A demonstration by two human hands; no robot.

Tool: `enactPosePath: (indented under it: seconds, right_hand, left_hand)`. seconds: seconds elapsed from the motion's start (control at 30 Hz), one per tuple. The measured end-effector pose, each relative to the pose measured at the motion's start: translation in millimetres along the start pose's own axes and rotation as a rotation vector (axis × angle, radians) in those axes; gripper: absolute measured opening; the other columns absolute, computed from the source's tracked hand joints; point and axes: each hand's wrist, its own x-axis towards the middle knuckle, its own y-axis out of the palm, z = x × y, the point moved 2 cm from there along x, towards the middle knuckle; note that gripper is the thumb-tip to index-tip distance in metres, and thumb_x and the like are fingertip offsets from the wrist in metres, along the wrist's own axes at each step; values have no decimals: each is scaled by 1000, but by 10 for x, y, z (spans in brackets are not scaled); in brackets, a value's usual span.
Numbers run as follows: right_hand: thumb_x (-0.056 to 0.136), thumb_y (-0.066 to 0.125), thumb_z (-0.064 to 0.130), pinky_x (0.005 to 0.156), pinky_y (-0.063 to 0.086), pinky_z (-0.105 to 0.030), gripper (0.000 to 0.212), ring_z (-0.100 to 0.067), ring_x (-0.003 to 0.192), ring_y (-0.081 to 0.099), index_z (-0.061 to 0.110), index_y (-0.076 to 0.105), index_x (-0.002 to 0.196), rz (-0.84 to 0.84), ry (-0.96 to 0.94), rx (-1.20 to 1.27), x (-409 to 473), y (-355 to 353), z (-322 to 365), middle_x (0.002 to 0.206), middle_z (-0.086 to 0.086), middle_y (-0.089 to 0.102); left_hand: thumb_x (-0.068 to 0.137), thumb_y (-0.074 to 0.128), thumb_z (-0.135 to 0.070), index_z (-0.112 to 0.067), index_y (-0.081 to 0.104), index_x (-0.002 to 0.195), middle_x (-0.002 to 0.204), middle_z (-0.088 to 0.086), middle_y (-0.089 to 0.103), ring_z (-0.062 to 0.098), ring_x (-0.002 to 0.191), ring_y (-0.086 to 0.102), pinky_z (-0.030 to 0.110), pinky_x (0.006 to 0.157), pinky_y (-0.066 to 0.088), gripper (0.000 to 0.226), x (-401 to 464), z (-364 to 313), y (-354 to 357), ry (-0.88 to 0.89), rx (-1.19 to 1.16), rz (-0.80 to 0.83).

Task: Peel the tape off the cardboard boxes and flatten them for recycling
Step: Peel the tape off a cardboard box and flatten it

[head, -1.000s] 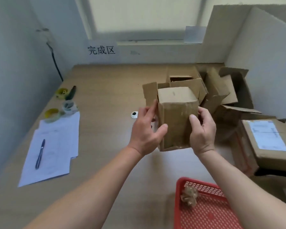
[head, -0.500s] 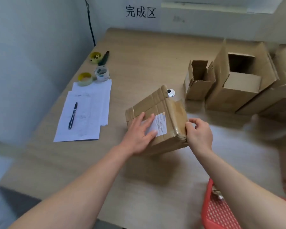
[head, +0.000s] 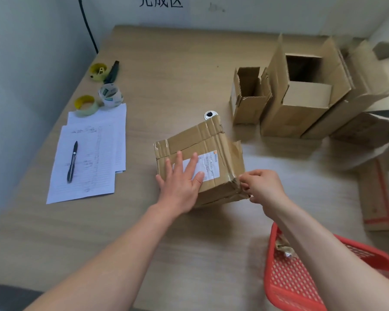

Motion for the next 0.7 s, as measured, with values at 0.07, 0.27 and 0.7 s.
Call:
enactPosePath:
  seconds: [0.07,0.27,0.7]
  right_hand:
    - [82,62,14,55,40,-30,6,-21,61,48,13,67,81,35,5,-2,5,4,26,63,-1,58]
    - [87,50,9,49,29,-25,13,-23,62,46,7,63,84,135,-40,-101,-44,-50,138,60,-4,59]
    - [81,62,22,81,56,-38,25,-27,91,68,15,65,105,-14,-110,-485,-84,-140,87,83,-2,69]
  left_hand:
    - [103,19,-55,-46,2,156,167,-5,-13,29,152,-16,67,116,0,56,-3,37,-34,-8,-13,2]
    - [104,19,-53,-45,4,156,167,-4,-10,28,152,-13,66,117,3,55,-22,82,-85,-19,-24,20]
    - [103,19,-54,-45,3,156,167,1,-10,29,152,-16,65,117,-1,56,-35,-33,21,-6,51,0]
